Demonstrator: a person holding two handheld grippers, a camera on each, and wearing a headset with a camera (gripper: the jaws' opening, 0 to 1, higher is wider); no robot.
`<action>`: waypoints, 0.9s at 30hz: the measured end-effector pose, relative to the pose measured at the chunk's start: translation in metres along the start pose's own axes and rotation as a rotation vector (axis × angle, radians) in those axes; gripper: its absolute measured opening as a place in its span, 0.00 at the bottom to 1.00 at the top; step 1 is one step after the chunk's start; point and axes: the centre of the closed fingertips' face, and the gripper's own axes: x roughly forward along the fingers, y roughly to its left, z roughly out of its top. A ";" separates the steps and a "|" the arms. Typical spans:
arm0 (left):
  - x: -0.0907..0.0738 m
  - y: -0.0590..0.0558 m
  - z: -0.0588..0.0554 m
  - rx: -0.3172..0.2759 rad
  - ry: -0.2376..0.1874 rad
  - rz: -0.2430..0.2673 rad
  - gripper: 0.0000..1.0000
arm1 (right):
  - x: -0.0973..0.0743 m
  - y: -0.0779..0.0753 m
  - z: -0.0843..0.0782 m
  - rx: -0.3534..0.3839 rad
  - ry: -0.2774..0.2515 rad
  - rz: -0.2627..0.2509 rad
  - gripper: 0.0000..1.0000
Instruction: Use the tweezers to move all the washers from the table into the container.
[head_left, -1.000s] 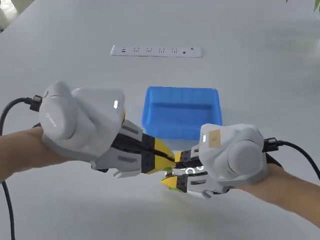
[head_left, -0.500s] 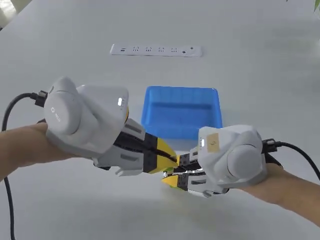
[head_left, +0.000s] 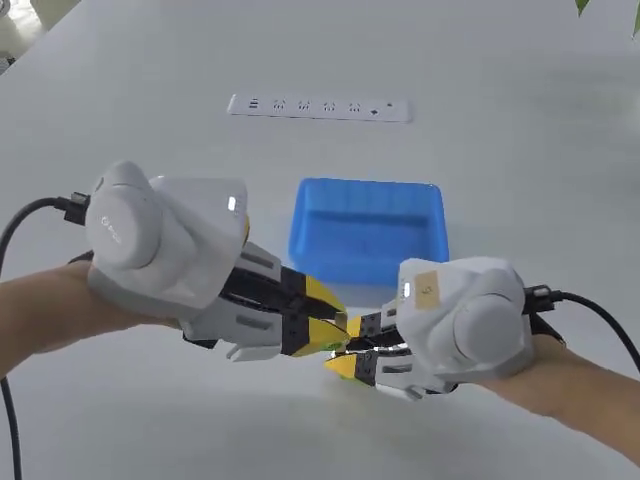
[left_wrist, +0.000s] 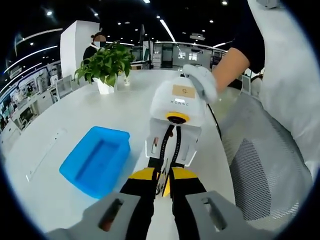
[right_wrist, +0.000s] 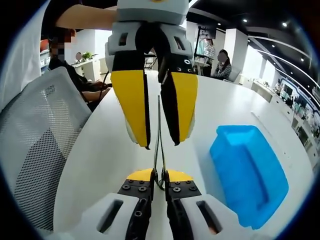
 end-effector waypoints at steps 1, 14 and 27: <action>0.000 -0.001 0.000 0.001 0.003 -0.001 0.15 | 0.000 0.000 0.001 0.004 -0.002 -0.002 0.09; -0.018 0.003 -0.013 -0.113 0.010 0.085 0.32 | -0.020 -0.006 0.011 0.024 -0.011 -0.023 0.09; -0.028 -0.003 -0.026 -0.113 0.028 0.158 0.39 | -0.054 -0.032 0.040 -0.023 -0.019 -0.069 0.09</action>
